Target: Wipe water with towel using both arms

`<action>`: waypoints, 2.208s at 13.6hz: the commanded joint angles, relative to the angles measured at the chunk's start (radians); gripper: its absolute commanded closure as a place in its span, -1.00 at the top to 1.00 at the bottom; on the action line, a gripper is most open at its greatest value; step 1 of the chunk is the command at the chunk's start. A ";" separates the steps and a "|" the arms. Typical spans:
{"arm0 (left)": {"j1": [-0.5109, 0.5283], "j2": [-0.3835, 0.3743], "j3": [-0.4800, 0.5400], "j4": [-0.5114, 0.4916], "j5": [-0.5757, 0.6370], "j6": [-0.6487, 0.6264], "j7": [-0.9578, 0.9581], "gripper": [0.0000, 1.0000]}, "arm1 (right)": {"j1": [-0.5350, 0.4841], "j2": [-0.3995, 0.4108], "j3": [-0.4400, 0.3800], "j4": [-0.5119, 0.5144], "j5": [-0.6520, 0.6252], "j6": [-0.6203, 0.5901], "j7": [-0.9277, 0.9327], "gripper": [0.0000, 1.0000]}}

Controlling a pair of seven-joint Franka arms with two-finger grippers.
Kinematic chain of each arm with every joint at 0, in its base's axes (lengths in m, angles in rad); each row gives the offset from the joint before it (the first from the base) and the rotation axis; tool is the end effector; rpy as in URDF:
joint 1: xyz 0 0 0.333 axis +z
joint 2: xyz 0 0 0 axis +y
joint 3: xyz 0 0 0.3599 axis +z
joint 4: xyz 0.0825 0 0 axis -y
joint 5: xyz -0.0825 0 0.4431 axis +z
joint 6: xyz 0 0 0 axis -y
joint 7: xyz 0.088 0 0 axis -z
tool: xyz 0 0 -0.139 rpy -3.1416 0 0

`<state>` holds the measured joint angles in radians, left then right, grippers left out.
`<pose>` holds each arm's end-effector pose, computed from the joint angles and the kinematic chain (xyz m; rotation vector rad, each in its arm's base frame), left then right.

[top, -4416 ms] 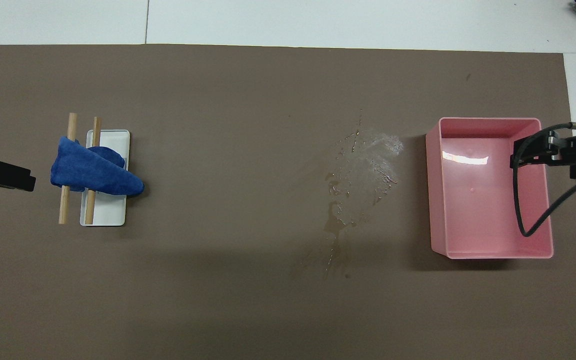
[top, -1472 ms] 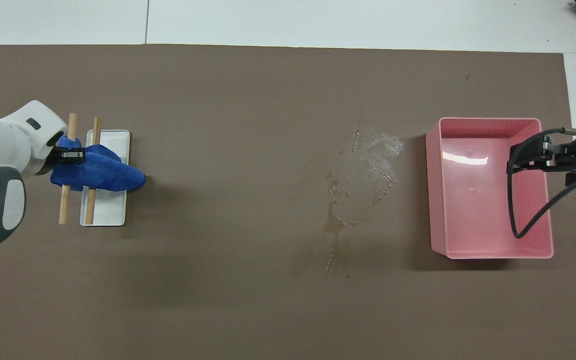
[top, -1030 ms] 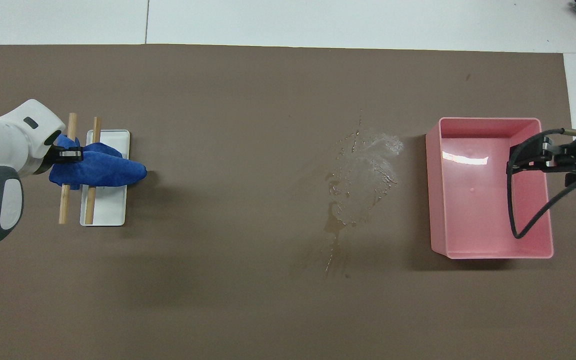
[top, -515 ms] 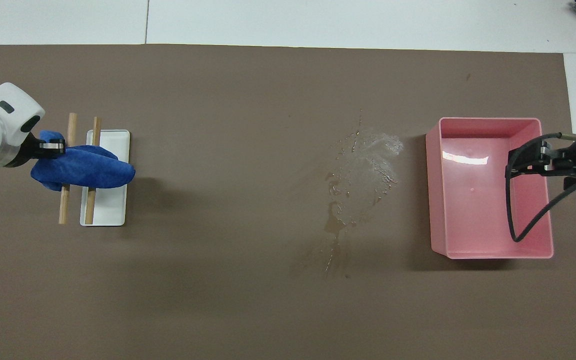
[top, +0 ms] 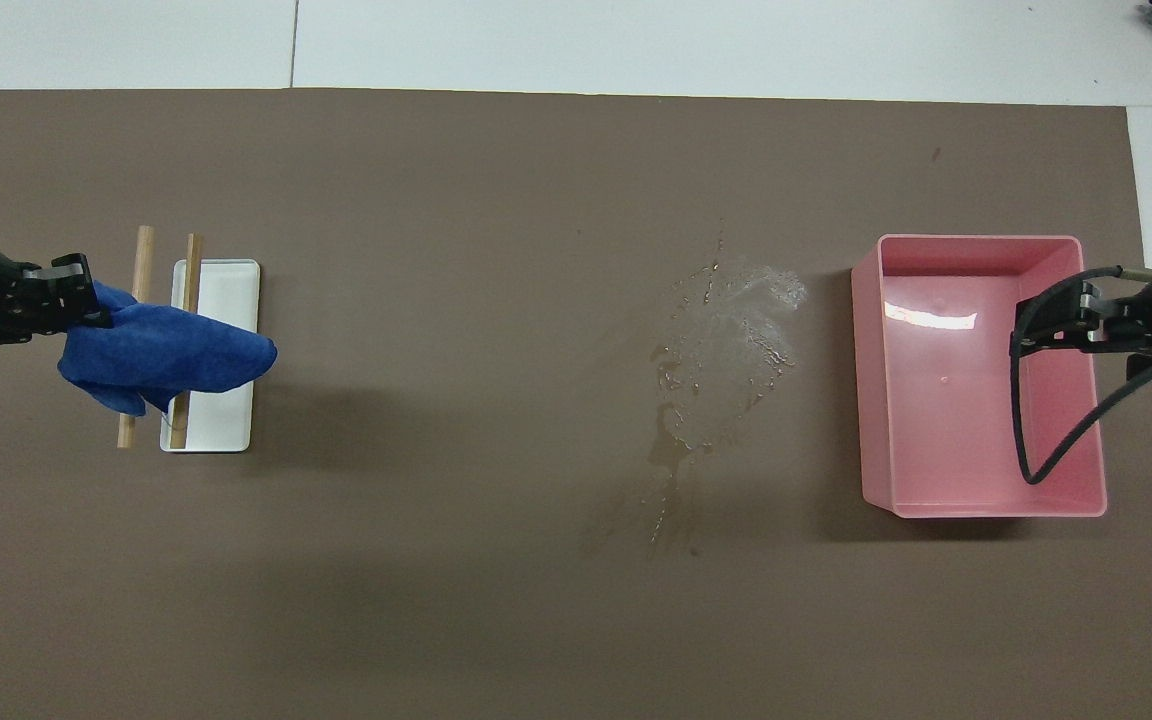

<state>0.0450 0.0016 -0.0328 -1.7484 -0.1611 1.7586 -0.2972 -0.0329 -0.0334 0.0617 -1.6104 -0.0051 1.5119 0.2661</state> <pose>0.6234 -0.0117 0.5583 2.9407 0.5031 -0.0209 0.5926 0.0169 0.6307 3.1014 -0.3701 -0.0991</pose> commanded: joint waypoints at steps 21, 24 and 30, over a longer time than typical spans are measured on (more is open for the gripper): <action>-0.043 -0.098 -0.164 -0.049 -0.744 0.132 -0.635 -1.00 | 0.208 -0.023 0.029 -0.036 0.479 0.227 0.722 0.99; -0.118 -0.104 -0.164 -0.066 -0.752 0.218 -0.663 -1.00 | 0.283 -0.016 0.029 -0.036 0.511 0.316 0.945 0.99; -0.155 -0.140 -0.164 -0.083 -0.750 0.209 -0.631 -1.00 | 0.416 0.038 0.030 -0.040 0.546 0.488 1.264 0.96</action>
<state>-0.0975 -0.0931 -0.2087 -1.7855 -0.8910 1.9558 -0.9490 0.3683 -0.0113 0.0940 -1.6389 0.4960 1.9463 1.4650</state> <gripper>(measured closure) 0.859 0.009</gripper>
